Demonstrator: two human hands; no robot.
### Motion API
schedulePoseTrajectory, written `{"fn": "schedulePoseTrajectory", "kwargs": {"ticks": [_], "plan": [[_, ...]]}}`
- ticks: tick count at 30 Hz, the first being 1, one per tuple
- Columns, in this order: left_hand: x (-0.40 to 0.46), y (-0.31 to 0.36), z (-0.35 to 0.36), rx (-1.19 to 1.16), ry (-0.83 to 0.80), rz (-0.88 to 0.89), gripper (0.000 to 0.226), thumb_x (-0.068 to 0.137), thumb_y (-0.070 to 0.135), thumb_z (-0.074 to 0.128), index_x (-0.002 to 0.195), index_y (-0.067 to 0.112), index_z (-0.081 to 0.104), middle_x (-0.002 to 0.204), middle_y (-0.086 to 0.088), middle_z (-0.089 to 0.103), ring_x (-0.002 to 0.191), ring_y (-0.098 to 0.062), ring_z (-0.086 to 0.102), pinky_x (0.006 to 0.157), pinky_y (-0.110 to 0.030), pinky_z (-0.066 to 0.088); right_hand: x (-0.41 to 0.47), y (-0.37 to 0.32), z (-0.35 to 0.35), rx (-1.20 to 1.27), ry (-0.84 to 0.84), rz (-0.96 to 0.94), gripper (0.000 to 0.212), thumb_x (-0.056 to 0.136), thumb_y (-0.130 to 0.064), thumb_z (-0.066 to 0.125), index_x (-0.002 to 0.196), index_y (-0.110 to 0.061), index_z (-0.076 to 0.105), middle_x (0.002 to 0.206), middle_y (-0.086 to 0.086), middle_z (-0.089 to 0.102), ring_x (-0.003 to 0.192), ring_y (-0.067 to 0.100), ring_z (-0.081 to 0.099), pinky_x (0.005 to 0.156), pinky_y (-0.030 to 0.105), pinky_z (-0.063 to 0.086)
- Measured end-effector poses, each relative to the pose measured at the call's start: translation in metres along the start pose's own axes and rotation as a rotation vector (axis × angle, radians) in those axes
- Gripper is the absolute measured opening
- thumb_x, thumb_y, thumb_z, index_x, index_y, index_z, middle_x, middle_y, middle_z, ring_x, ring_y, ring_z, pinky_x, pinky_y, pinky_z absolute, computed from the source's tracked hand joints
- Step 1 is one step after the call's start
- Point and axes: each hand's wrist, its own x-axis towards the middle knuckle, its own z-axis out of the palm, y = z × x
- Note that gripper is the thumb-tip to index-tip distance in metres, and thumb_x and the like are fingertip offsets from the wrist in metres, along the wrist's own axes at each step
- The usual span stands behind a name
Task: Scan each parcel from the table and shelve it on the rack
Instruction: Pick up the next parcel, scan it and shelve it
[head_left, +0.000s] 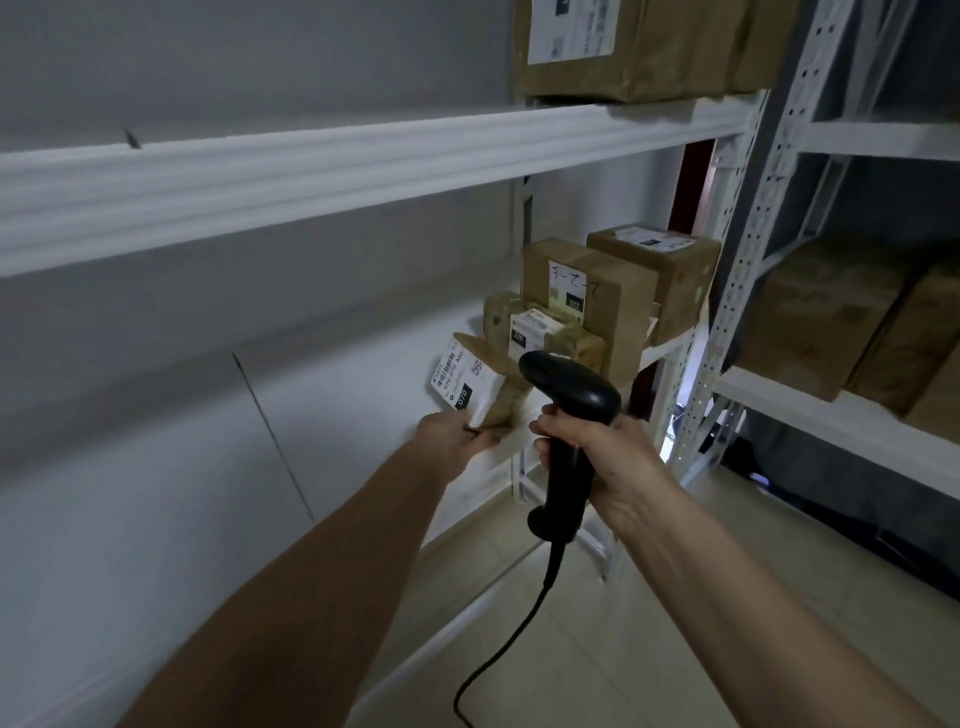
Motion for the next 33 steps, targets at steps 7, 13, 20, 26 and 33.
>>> {"fn": "schedulePoseTrajectory", "kwargs": {"ticks": [7, 13, 20, 26, 33], "plan": [[0.029, -0.002, 0.019, 0.672, 0.323, 0.421, 0.070, 0.088, 0.006, 0.058, 0.149, 0.020, 0.027, 0.140, -0.016, 0.038, 0.110, -0.024, 0.048, 0.084, -0.029, 0.044, 0.037, -0.007, -0.016, 0.012, -0.025, 0.061, 0.019, 0.076, 0.008, 0.070, 0.094, 0.001, 0.066, 0.078, 0.015, 0.067, 0.060, 0.019, 0.062, 0.065, 0.030, 0.055], [0.033, -0.005, 0.034, 0.631, 0.001, 0.416, 0.107, 0.067, 0.011, 0.087, 0.151, 0.018, 0.023, 0.141, -0.010, 0.046, 0.129, -0.028, 0.045, 0.105, -0.047, 0.042, 0.050, -0.011, -0.025, 0.010, -0.044, 0.069, 0.027, 0.077, 0.009, 0.068, 0.103, 0.004, 0.064, 0.083, 0.017, 0.065, 0.062, 0.021, 0.061, 0.069, 0.033, 0.053], [0.043, -0.011, 0.062, 0.847, 0.183, 0.337, 0.083, 0.071, 0.036, 0.084, 0.133, 0.007, 0.037, 0.125, -0.009, 0.053, 0.106, -0.021, 0.054, 0.082, -0.028, 0.049, 0.058, -0.015, -0.038, -0.008, -0.045, 0.072, 0.025, 0.077, 0.008, 0.069, 0.100, 0.001, 0.065, 0.084, 0.017, 0.067, 0.061, 0.019, 0.062, 0.069, 0.032, 0.054], [0.051, -0.012, 0.064, 0.901, 0.198, 0.290, 0.083, 0.070, 0.033, 0.085, 0.133, 0.009, 0.037, 0.123, -0.008, 0.054, 0.099, -0.019, 0.053, 0.082, -0.031, 0.049, 0.062, -0.014, -0.043, -0.007, -0.041, 0.071, 0.022, 0.076, 0.007, 0.070, 0.096, 0.000, 0.067, 0.083, 0.017, 0.069, 0.061, 0.019, 0.064, 0.069, 0.032, 0.055], [0.042, -0.003, 0.022, 1.032, 0.175, 0.293, 0.080, 0.069, 0.020, 0.085, 0.136, 0.017, 0.042, 0.115, 0.000, 0.058, 0.104, -0.017, 0.054, 0.082, -0.023, 0.040, 0.063, -0.001, -0.024, -0.035, -0.061, 0.091, 0.029, 0.076, 0.006, 0.070, 0.104, 0.002, 0.065, 0.087, 0.017, 0.068, 0.070, 0.022, 0.063, 0.075, 0.036, 0.054]]}}
